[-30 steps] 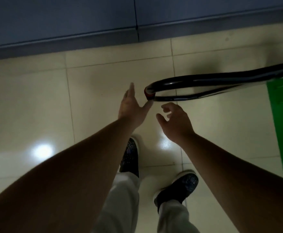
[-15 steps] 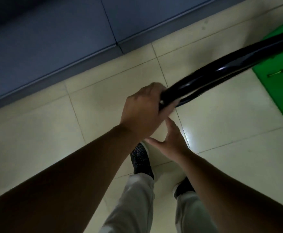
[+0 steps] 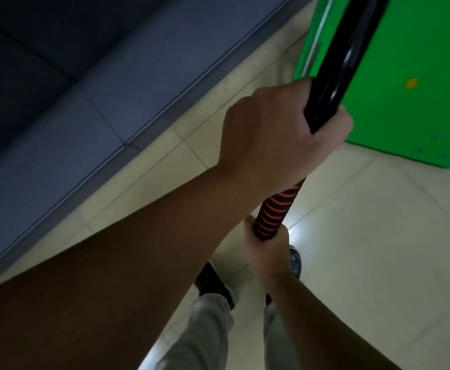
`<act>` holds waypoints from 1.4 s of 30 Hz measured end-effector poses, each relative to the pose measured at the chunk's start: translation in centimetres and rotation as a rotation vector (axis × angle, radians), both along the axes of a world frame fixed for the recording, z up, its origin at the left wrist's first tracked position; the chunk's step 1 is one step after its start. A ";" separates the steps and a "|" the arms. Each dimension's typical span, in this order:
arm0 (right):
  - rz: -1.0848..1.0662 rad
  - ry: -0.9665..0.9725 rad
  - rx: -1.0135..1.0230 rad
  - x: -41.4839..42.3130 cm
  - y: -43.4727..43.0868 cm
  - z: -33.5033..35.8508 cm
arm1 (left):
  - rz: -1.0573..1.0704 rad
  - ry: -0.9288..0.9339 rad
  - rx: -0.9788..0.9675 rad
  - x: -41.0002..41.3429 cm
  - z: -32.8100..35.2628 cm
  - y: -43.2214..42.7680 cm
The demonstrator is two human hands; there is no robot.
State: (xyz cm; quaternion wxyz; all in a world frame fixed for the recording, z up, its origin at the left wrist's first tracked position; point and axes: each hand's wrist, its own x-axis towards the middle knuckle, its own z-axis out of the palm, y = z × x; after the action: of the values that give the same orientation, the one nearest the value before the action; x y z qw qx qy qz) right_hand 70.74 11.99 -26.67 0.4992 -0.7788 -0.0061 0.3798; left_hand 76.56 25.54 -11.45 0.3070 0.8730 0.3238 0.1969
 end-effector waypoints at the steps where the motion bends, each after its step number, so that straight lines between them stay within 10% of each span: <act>1: -0.011 0.001 -0.021 1.1 -1.2 1.4 | -0.001 -0.002 -0.020 1.5 1.3 -0.6; 15: 0.112 0.009 -0.278 7.3 -19.4 20.6 | -0.029 0.251 -0.251 7.2 13.8 -11.3; 32: 0.273 -0.333 -0.844 5.8 -28.9 29.9 | 0.201 0.448 -1.197 -5.1 15.1 -16.6; 35: 0.228 -0.319 -0.849 1.2 -31.3 30.0 | -0.062 0.593 -0.908 -10.8 15.3 -17.1; 39: 0.261 -0.358 -0.808 -5.9 -32.3 29.7 | -0.551 0.345 0.286 -19.7 14.8 -15.9; 42: 0.305 -0.394 -0.786 -10.8 -33.5 29.0 | -0.696 0.271 0.380 -24.2 13.9 -16.5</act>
State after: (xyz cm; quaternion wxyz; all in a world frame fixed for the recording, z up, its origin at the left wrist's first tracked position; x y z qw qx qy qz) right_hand 59.93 -21.49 2.31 0.0940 -0.9564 -0.0709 0.2671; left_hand 52.33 9.09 2.43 0.1433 0.9894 0.0049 0.0213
